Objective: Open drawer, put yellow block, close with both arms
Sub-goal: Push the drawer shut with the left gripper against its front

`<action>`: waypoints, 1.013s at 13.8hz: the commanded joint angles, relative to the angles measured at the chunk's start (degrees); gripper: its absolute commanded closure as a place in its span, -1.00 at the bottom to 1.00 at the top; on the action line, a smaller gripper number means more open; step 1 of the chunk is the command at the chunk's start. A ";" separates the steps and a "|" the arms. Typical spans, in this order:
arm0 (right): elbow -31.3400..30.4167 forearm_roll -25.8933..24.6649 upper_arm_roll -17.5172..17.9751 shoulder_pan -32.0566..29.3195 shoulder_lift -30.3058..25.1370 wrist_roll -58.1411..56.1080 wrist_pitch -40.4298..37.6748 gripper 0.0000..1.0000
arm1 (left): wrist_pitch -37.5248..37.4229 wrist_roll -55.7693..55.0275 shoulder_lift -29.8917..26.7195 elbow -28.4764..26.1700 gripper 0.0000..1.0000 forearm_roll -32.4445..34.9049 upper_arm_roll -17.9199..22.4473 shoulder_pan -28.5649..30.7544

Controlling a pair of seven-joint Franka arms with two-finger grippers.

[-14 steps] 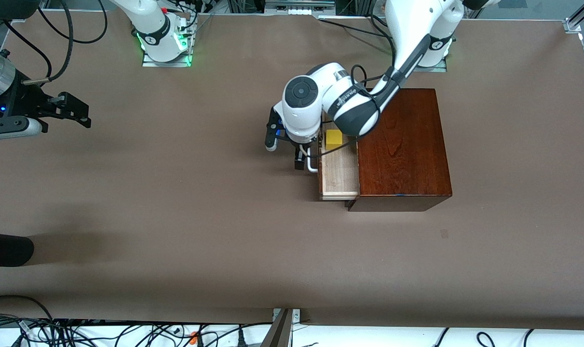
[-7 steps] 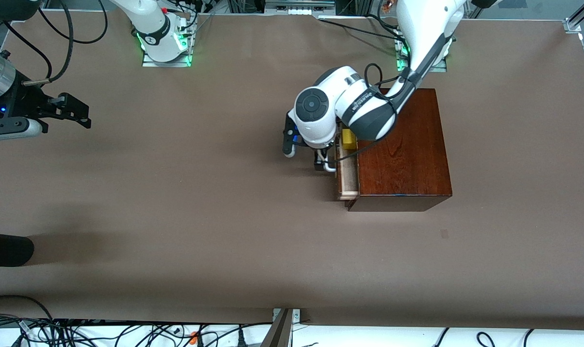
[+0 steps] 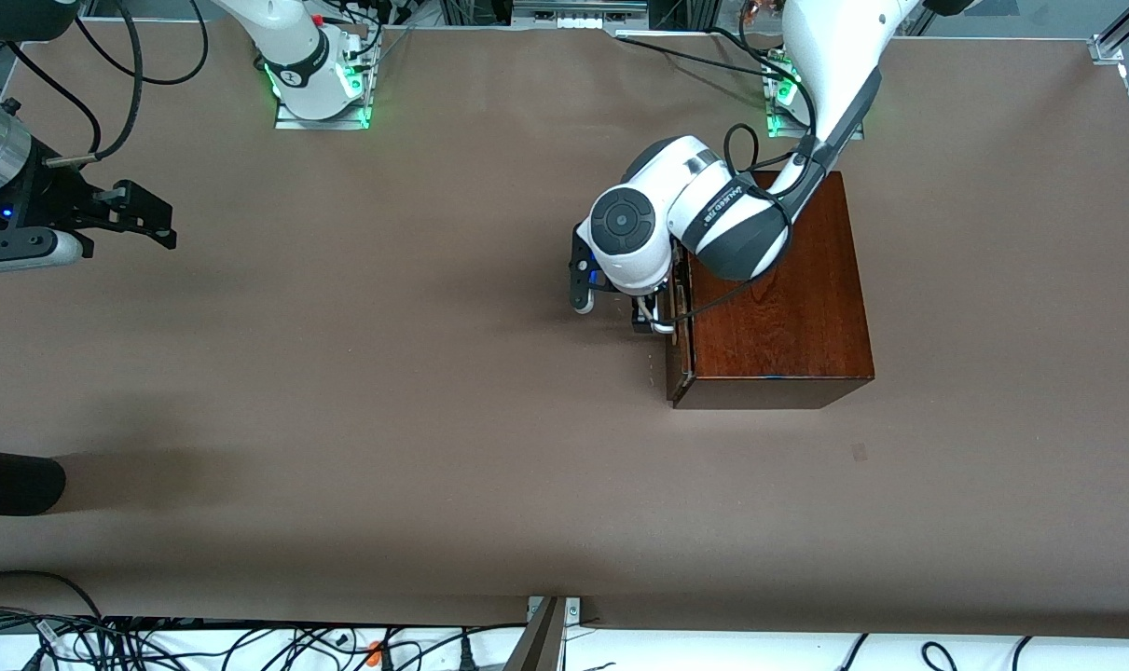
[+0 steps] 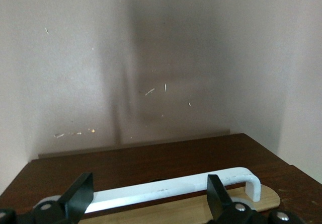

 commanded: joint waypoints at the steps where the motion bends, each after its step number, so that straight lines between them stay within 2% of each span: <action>1: 0.98 -0.57 0.48 -0.52 0.36 0.56 -0.25 -1.00 | -1.80 1.06 -2.42 -1.63 -1.00 1.13 0.25 1.97; 6: 0.98 -0.48 0.48 -0.52 0.36 0.56 -0.16 -1.00 | -1.71 0.89 -3.64 -0.05 -1.00 -0.10 -1.15 1.88; 9: 0.98 -0.48 0.48 -0.52 0.36 0.56 -0.25 -1.00 | -2.24 -1.82 -9.43 1.79 -1.00 -0.72 -2.39 1.97; 11: 0.98 -0.39 0.48 -0.52 0.36 0.56 -0.16 -1.00 | -6.08 -3.50 -11.82 6.42 -1.00 -1.33 -2.21 3.36; 14: 0.98 -0.39 0.48 -0.52 0.36 0.56 -0.16 -1.00 | -15.67 -4.65 -11.74 15.40 -1.00 -1.95 -1.86 6.52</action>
